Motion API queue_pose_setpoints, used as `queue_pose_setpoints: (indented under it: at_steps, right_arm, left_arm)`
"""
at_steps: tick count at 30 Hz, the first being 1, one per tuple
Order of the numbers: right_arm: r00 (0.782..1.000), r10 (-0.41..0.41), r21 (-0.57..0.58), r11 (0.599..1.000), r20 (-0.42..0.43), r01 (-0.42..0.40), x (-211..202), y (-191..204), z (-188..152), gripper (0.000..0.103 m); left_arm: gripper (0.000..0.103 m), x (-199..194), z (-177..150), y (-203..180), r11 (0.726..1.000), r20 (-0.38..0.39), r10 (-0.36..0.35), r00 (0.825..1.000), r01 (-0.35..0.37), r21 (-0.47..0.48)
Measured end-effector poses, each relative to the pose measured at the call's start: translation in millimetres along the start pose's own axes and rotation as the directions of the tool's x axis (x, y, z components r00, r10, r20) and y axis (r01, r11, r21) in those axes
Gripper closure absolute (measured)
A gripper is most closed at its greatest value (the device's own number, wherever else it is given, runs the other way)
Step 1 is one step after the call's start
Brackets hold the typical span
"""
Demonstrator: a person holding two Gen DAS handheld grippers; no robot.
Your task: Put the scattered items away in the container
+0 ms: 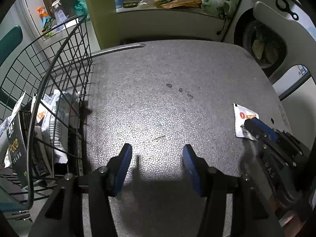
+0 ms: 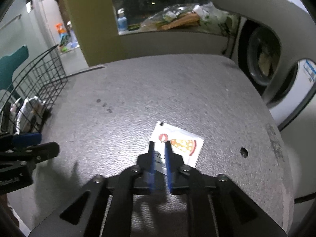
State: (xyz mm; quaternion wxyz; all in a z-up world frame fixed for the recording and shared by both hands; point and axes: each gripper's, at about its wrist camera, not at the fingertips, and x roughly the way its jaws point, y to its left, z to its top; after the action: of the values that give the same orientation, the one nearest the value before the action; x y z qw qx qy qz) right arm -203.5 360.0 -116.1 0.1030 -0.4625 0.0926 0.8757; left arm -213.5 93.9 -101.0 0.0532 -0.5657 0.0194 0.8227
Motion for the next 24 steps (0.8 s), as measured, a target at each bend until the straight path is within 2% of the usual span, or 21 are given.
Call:
queue_pose_setpoints:
  at_steps: [2, 4, 7, 12, 15, 19, 24]
  right_arm:
    - [1.0, -0.018, 0.01, 1.0, -0.001, 0.018, 1.3, -4.2, -0.6, 0.069]
    - [1.0, -0.018, 0.008, 1.0, 0.002, 0.018, 1.3, -5.9, -1.1, 0.066]
    - [1.0, -0.017, 0.015, 1.0, 0.005, 0.017, 3.3, -9.2, -1.3, 0.053]
    - [1.0, -0.013, 0.041, 0.999, 0.0, 0.013, 9.3, -4.5, 1.6, 0.05]
    - [0.999, -0.051, 0.064, 0.997, -0.007, 0.051, 15.3, -2.1, 4.2, 0.049]
    - [0.997, -0.079, 0.086, 0.993, -0.015, 0.08, 20.2, 2.1, 6.8, 0.04]
    - [0.992, -0.128, 0.065, 0.989, -0.022, 0.129, 23.8, 10.7, 6.9, 0.039]
  left_arm:
    - [0.044, -0.2, 0.2, -0.9, 1.0, -0.001, 0.0, 1.0, 0.0, 0.0]
    - [0.044, -0.3, 0.1, -2.2, 1.0, -0.002, -0.001, 1.0, 0.001, 0.0]
    - [0.044, 1.3, -0.7, -3.6, 1.0, -0.003, -0.003, 1.0, 0.003, -0.001]
    - [0.044, 4.8, -1.5, -5.2, 1.0, -0.009, -0.007, 1.0, 0.007, -0.001]
    - [0.044, 5.5, -2.4, -4.5, 1.0, -0.008, -0.007, 1.0, 0.007, -0.004]
    - [0.044, 5.6, -2.6, -1.4, 1.0, -0.011, -0.008, 1.0, 0.008, -0.007]
    - [0.044, 5.8, -3.6, 2.5, 1.0, -0.013, -0.011, 1.0, 0.01, -0.014]
